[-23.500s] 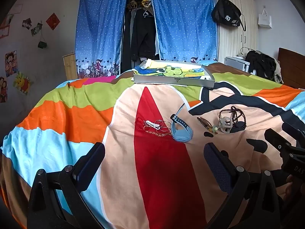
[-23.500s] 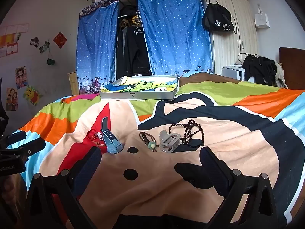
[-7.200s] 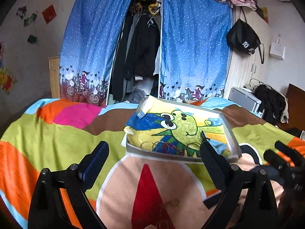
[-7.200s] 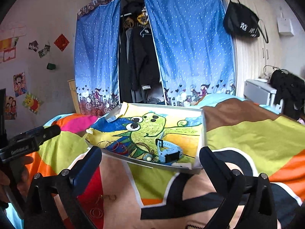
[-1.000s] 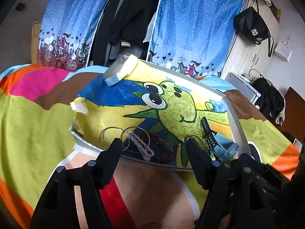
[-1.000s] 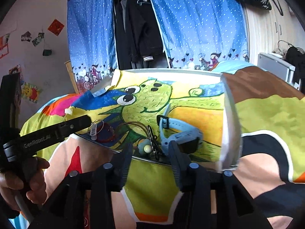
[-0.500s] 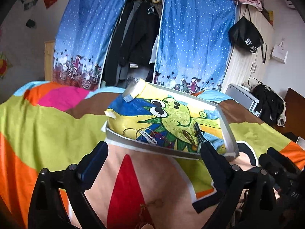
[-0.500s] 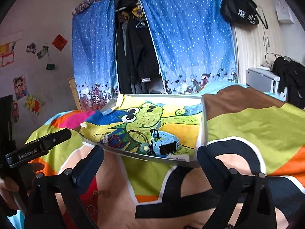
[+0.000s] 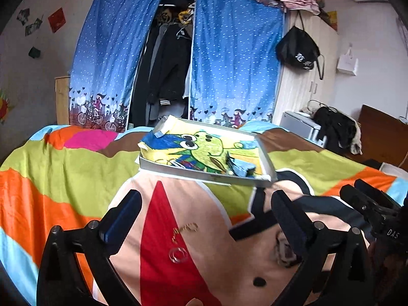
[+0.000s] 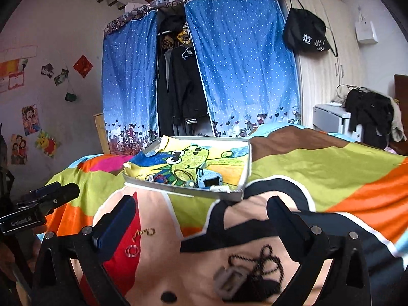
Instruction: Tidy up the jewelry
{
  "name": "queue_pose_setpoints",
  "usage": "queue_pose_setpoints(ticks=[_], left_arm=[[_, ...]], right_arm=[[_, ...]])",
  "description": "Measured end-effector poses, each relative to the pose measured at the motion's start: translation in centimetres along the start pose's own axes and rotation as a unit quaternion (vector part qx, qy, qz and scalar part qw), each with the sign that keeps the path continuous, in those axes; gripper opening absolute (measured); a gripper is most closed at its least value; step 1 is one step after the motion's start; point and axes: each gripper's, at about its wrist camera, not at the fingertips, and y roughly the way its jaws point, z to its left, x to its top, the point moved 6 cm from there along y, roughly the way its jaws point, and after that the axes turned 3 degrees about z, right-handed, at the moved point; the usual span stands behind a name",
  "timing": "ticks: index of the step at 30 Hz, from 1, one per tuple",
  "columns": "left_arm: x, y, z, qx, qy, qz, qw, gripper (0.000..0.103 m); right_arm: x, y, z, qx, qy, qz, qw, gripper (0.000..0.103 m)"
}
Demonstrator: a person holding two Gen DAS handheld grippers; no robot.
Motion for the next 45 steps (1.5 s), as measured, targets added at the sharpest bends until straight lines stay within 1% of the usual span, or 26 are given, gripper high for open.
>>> queue_pose_setpoints(ticks=[9,17,25,30,32,38,45], left_arm=[[-4.0,-3.6,-1.9,0.001,0.01,0.013,0.9999,0.099],[-7.8,-4.8,-2.4,0.004,0.026,0.042,0.9988,0.099],[-12.0,-3.9,-2.7,-0.002,0.037,0.085,0.9957,0.099],[-14.2,-2.8,-2.5,-0.001,0.035,0.116,0.9926,0.099],[-15.0,-2.2,-2.5,-0.001,0.036,0.13,0.9909,0.099],[-16.7,-0.7,-2.8,-0.002,0.042,0.157,0.9868,0.099],[-17.8,0.9,-3.1,-0.003,0.039,0.175,0.9837,0.099]], right_arm=[[-3.3,-5.6,0.0,-0.014,-0.005,0.005,1.0,0.103],[-7.1,-7.6,0.0,-0.023,-0.001,0.033,0.999,0.103],[-11.1,-7.1,-0.8,-0.031,0.016,0.085,0.996,0.103],[-13.3,-6.1,-1.5,-0.041,0.026,0.122,0.991,0.103],[-14.2,-5.4,-2.0,-0.049,0.031,0.144,0.988,0.103],[-16.1,-4.0,-3.3,-0.055,0.051,0.188,0.979,0.103],[-17.1,-3.2,-4.0,-0.057,0.058,0.209,0.975,0.103]])
